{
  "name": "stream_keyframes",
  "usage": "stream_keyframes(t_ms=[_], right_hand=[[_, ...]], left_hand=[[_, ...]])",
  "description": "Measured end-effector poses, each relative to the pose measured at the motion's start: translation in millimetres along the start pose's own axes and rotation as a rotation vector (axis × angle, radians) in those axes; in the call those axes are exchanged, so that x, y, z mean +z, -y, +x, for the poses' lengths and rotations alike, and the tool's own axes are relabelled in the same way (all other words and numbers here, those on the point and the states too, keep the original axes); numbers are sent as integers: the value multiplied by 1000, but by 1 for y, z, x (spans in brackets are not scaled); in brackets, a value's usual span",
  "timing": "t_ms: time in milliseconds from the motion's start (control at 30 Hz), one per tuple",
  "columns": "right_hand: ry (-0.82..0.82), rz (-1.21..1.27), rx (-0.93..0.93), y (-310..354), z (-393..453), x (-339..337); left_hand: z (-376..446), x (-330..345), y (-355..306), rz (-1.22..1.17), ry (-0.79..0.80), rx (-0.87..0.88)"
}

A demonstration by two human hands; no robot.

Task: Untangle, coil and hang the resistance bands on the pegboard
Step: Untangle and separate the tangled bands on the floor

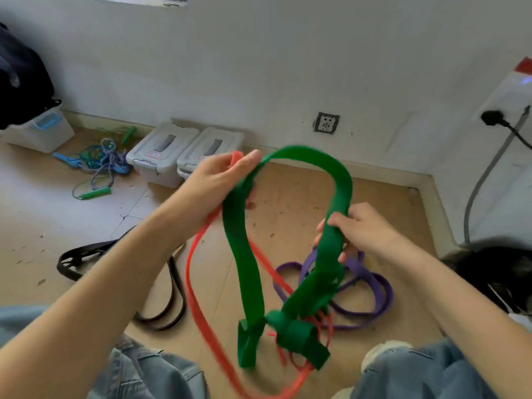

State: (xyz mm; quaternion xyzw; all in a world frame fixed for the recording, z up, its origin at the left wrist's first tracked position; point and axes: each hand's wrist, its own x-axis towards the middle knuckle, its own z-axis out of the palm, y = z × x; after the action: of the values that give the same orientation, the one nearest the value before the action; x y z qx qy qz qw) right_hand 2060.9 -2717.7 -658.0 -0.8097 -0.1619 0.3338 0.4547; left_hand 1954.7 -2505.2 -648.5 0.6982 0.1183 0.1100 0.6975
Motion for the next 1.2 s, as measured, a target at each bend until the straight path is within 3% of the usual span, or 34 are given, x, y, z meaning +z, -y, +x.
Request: stream_keyframes(t_ms=[100,200,267,400,500,633,767,867,967,1033,1100,1167,1200], right_hand=[[122,39,43,-2,-6,11],[127,284,-58,10,-9,5],[137,401,-111,20,-10,0],[237,567,-157,31,-15,8],[265,785,-207,40,-20,3],[177,1012,-247,40,-13,-21],[188,651,-231,19,-4,-22],[227,226,-204,6,-2,-18],[367,-211,-234,1,-4,-6],[454,-215,-253,-2,-7,9],[515,-51,-252,-2,-10,24],[371,-18,-270,3,-10,32],[196,-91,-307,7,-9,31]], left_hand=[[10,-3,1,415,-105,-140],[8,-3,25,995,10,-404],[0,1,26,1113,79,-406],[-24,34,45,741,499,-340],[-31,63,61,452,302,-188],[-22,66,40,374,162,-67],[-23,62,1,64,41,37],[-21,53,-20,-154,37,69],[-19,47,-29,-290,41,28],[-19,47,-32,-356,77,46],[-19,48,-35,-404,100,65],[-19,45,-36,-464,81,39],[-20,43,-37,-498,69,14]])
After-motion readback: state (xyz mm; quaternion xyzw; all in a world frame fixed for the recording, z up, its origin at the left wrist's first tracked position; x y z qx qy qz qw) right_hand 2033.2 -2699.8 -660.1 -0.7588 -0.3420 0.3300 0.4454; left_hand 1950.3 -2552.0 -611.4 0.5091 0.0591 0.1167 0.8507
